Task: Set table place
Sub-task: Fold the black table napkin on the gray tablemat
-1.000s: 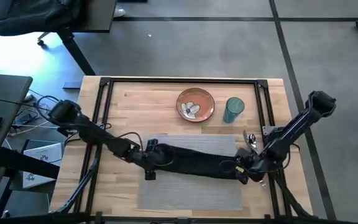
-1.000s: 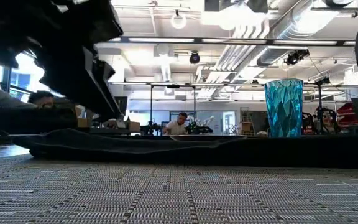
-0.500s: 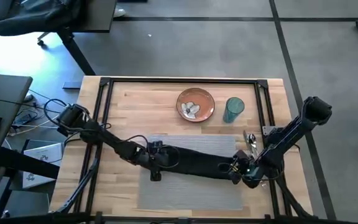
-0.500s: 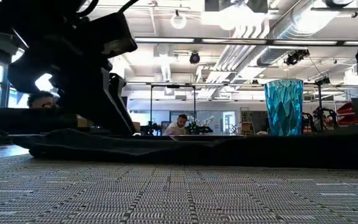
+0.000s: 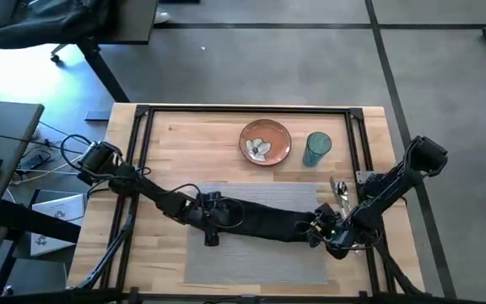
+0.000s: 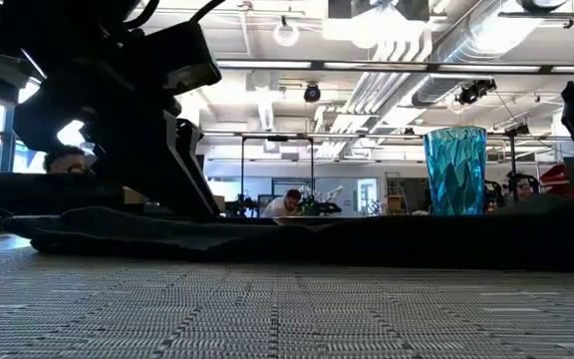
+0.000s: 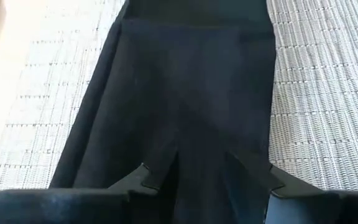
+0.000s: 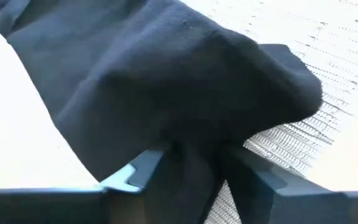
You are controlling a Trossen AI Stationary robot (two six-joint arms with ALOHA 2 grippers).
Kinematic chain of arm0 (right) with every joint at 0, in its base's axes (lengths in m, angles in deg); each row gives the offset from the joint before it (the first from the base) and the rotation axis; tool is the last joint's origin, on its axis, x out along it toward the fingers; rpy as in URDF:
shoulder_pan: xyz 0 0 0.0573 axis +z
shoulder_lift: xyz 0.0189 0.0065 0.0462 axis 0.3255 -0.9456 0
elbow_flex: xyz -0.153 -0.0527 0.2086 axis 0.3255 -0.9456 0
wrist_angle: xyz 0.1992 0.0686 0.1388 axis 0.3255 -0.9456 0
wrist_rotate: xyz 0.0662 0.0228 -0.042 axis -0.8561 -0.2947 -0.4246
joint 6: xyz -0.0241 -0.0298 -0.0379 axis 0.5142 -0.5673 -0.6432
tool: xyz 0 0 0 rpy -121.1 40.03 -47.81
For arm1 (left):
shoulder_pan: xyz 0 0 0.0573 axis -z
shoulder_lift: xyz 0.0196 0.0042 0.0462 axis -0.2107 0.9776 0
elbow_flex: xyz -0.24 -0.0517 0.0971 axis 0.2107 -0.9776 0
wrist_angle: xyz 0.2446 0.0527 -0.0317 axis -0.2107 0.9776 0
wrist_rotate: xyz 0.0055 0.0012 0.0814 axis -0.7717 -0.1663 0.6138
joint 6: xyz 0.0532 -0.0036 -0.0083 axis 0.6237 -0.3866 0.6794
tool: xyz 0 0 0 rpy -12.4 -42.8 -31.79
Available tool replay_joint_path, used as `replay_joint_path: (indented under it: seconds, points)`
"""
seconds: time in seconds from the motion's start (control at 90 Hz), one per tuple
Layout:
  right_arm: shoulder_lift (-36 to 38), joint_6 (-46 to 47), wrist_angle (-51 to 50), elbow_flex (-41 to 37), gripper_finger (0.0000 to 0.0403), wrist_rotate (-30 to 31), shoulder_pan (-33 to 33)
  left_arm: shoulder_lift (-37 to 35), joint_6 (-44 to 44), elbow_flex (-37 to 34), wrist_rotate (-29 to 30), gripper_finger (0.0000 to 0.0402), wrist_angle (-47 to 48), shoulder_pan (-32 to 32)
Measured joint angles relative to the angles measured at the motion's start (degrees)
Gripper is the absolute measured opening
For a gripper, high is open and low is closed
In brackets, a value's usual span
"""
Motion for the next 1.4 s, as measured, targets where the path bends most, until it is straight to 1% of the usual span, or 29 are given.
replay_joint_path:
  seconds: [0.111,0.167,0.256,0.333,0.489,0.611,0.678,0.8,0.944,1.0,1.111,1.233,1.4]
  points:
    - [-0.09,-1.63,-0.64,-0.1,0.0027,-0.36,0.02,0.0,0.0,0.0,0.17,0.0102,-0.03,0.0]
    - [-0.09,-2.59,-0.84,-0.12,0.0011,-0.43,0.02,0.0,0.0,0.0,0.18,0.0101,-0.01,0.0]
    - [0.49,-2.43,-1.9,-0.13,0.0005,-1.25,-0.03,0.0,0.0,0.0,0.22,0.0101,-0.11,0.0]
    - [2.64,-2.53,-3.9,0.31,0.0002,-2.7,0.2,0.0,-0.02,0.0,0.22,0.0102,-1.03,0.0]
    - [8.9,-2.41,-18.43,4.07,0.0,-6.57,0.82,-0.38,-0.02,-0.01,0.21,0.0101,-2.93,0.0]
    - [11.61,-2.58,-24.49,5.99,0.0,-7.24,0.85,-0.5,1.18,0.0,0.17,0.0101,-6.38,0.0]
    - [12.21,-2.67,-23.6,6.14,0.0,-6.23,0.6,-0.1,3.09,-0.02,0.13,0.0101,-9.67,-0.36]
    - [12.2,-2.7,-23.77,6.18,0.0,-6.23,0.37,0.99,5.48,0.02,-0.27,0.0101,-14.05,-2.01]
    - [12.41,-2.27,-23.29,6.21,0.0,-6.09,0.39,4.16,5.97,0.0,-5.55,0.0101,-19.7,-4.69]
    - [12.41,-2.2,-22.82,6.21,0.0,-5.51,0.39,5.92,5.99,0.02,-6.4,0.0101,-22.02,-5.37]
    - [12.48,-2.17,-21.04,6.21,0.0,-4.99,-0.06,9.46,6.52,0.0,-6.49,0.0101,-24.09,-6.53]
    - [12.52,-3.48,-16.56,6.23,0.0,-4.59,-1.13,12.72,6.09,0.0,-5.25,0.0101,-24.98,-7.68]
    - [12.54,-8.63,-13.39,9.13,0.0,-0.74,-3.47,14.43,5.38,0.17,-4.3,0.0101,-26.07,-8.34]
